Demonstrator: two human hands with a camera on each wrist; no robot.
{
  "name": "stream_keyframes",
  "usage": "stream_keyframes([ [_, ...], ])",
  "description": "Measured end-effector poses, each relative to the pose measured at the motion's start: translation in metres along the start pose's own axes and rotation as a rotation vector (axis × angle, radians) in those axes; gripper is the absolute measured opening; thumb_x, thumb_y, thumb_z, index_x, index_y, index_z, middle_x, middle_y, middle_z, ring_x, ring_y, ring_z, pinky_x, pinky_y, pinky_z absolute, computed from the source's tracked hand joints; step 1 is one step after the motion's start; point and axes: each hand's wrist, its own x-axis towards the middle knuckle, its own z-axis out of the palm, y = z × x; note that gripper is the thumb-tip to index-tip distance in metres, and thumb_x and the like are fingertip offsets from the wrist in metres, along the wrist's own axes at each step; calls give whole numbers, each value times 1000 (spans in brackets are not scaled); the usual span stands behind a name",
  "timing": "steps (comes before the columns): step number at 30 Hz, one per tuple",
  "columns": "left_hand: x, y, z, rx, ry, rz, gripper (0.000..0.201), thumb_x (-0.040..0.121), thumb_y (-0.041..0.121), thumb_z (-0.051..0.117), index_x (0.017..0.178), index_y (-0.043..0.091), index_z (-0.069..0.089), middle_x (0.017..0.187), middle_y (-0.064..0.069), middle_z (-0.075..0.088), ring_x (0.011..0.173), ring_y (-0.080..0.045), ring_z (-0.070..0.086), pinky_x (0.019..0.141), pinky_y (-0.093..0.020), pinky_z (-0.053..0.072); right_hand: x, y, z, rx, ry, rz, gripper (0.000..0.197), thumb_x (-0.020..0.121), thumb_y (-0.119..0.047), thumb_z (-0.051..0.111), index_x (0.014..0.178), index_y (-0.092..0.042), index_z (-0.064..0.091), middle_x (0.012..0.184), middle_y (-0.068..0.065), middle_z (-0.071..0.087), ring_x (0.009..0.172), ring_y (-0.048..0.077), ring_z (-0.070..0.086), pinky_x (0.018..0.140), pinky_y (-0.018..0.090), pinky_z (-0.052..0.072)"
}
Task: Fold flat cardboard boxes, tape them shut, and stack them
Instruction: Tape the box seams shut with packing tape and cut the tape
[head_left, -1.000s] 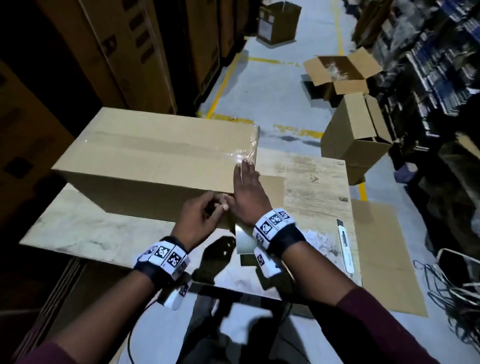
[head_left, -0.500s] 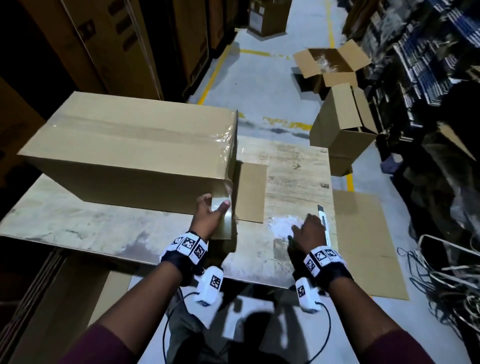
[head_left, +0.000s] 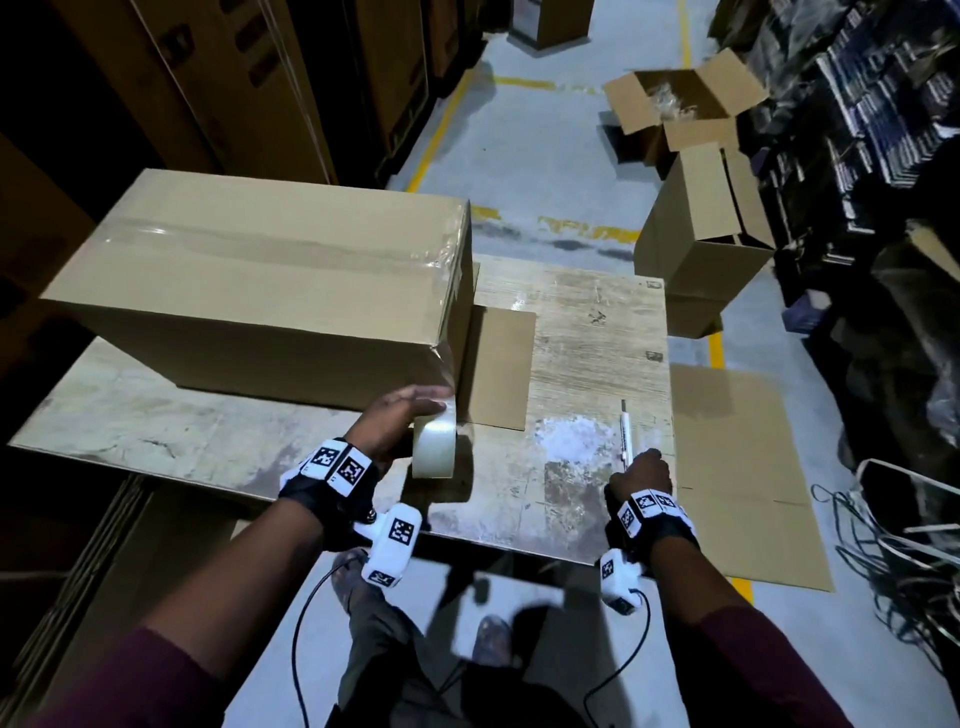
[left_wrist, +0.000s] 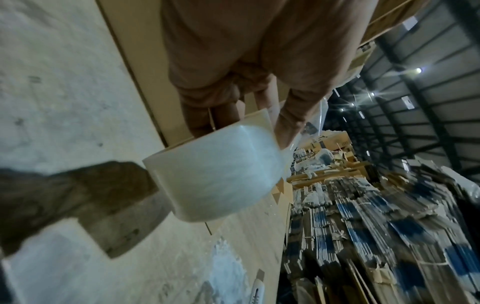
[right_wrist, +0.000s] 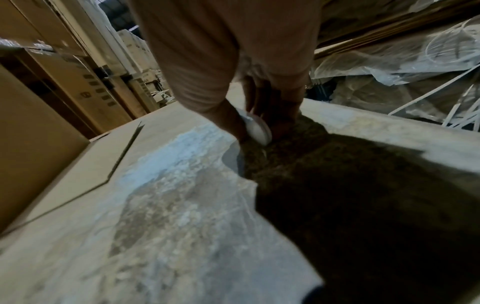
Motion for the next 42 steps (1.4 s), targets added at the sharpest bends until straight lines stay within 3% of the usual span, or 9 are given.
stream_keyframes([
  [3,-4,1,-3,17,34,9,21,94,24,66,112,16,74,104,-6,75,85,-21,68,66,-27,52,-20,-18,-7,307,-108,-31,24,92,-12,56,111,3,55,91,22,63,61,28,59,55,28,43],
  [6,-4,0,-6,7,81,30,35,89,38,72,111,11,74,104,-10,76,88,-22,69,70,-28,53,-51,-51,-21,622,-121,-233,18,92,-10,48,103,-23,52,77,16,62,54,27,53,52,37,42],
  [8,-1,-1,-5,-9,99,43,38,88,39,73,111,9,74,105,-11,76,89,-22,69,69,-26,53,-79,-77,-43,479,-174,-528,23,96,-8,47,105,-29,48,77,11,63,58,29,58,53,33,45],
  [11,-1,-3,-1,-36,117,64,37,89,34,73,111,4,73,101,-13,74,78,-18,65,58,-17,51,-117,-114,-82,231,-287,-951,19,102,-12,51,118,-21,45,67,1,57,46,6,53,45,15,37],
  [15,-2,-4,0,-106,111,47,45,84,34,77,111,-1,71,98,-15,73,83,-23,65,71,-27,51,-130,-145,-127,-29,-165,-1274,15,106,-30,49,119,-23,50,54,-4,46,45,15,44,46,23,29],
  [20,-5,1,0,-125,50,5,30,86,30,77,104,6,73,87,-10,72,70,-19,66,58,-22,51,-128,-162,-157,-208,-87,-1334,25,105,-41,46,116,-27,64,61,-7,57,53,9,53,52,35,44],
  [23,-6,3,-1,-127,32,-9,25,88,29,75,101,8,72,80,-7,72,64,-17,66,54,-21,50,-130,-174,-164,-326,-62,-1376,31,103,-44,44,110,-26,68,69,-6,63,62,14,59,60,42,52],
  [29,-6,2,-3,-117,23,-16,25,87,30,76,99,8,72,82,-9,72,69,-20,67,61,-25,52,-144,-194,-154,-499,-26,-1391,23,104,-30,51,106,-16,70,86,3,58,77,28,57,64,40,45],
  [42,-3,-1,-1,-92,31,-13,28,84,31,79,99,8,75,92,-13,72,82,-25,66,82,-36,52,-170,-210,-142,-814,43,-1232,18,102,-15,49,108,-16,66,89,0,48,71,23,48,52,31,28],
])
